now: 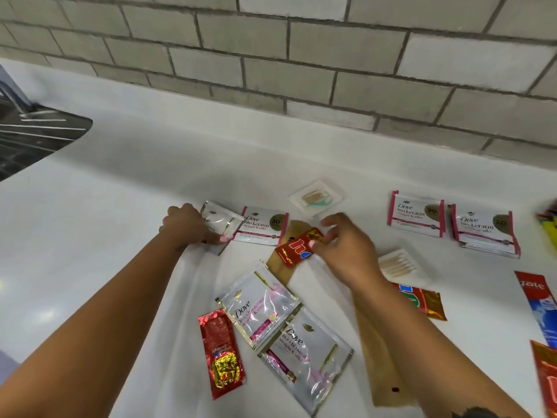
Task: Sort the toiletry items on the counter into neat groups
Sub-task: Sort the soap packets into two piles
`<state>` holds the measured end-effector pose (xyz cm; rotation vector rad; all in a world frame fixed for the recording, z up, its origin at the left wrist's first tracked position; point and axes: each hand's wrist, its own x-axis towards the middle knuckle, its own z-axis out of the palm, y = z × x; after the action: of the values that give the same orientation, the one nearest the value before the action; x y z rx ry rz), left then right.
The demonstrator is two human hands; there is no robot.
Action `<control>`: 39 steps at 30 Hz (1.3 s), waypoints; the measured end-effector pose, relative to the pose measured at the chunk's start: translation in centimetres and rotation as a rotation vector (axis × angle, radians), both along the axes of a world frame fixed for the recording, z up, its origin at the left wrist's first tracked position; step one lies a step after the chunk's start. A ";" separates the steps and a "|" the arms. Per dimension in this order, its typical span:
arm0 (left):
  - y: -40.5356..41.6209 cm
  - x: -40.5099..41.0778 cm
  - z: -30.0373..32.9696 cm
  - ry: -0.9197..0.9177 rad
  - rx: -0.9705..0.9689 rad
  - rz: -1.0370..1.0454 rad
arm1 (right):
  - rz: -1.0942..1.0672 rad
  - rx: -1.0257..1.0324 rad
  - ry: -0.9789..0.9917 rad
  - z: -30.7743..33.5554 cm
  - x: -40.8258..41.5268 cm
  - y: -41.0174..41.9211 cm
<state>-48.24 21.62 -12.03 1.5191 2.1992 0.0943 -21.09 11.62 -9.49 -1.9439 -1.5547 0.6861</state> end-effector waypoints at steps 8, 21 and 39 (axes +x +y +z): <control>-2.8 0.0 1.5 -0.155 0.203 0.103 | 0.361 -0.290 -0.195 0.1 -5.5 -4.2; -4.7 2.4 3.6 -0.938 0.291 -0.009 | 0.377 -0.279 0.361 0.2 -2.4 -3.4; -8.2 27.1 4.8 -1.220 0.064 -0.403 | -0.357 0.249 0.449 0.5 12.9 -4.6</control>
<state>-21.19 13.45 -7.26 1.3279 0.9249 0.7378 -8.19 6.97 -8.95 -1.6749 -0.9420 0.6781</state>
